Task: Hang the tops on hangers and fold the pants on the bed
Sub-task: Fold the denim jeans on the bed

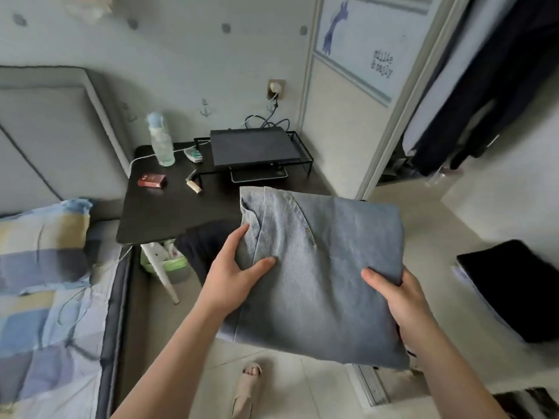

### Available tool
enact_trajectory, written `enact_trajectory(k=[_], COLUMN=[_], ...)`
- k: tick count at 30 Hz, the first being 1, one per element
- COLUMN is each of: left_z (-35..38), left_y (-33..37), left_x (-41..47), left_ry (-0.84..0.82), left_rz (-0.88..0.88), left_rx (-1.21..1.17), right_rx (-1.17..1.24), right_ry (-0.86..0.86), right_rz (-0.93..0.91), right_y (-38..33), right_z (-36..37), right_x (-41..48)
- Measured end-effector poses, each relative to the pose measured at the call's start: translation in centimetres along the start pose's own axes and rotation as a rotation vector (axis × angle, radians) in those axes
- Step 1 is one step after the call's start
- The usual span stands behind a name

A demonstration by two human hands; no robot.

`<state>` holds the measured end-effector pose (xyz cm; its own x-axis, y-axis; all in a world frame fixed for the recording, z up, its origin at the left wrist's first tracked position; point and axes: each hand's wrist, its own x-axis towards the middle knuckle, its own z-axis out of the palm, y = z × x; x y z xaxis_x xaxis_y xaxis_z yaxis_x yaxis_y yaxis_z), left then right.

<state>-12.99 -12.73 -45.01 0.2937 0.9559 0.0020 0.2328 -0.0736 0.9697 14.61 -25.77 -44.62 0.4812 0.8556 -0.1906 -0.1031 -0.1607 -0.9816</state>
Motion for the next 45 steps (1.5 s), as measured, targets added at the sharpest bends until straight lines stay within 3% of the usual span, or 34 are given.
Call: enact_trajectory(k=[10,17,21,36,45], left_z=[12.2,23.0,29.1,48.4,55.5], left_y=[4.9,6.8,6.4,-0.8,-7.8], left_x=[17.6,23.2,24.7,34.3,42.9], left_ry=[-0.449,-0.765,-0.882,-0.994,-1.019], left_rz=[0.139,0.189,0.187,-0.018,0.014], left_rx=[0.054,0.117,0.116,0.354,0.531], right_rx=[0.098,0.186,0.213,0.319,0.364], right_ry=[0.522,0.799,0.873,0.883,0.788], right_rz=[0.021,0.084,0.115,0.311,0.378], right_y=[-1.0,0.6,1.4,9.0,14.8], right_z=[-6.7,-11.0,-14.1,-24.8,-27.1], right_x=[5.9,5.6,6.1,19.6,29.8])
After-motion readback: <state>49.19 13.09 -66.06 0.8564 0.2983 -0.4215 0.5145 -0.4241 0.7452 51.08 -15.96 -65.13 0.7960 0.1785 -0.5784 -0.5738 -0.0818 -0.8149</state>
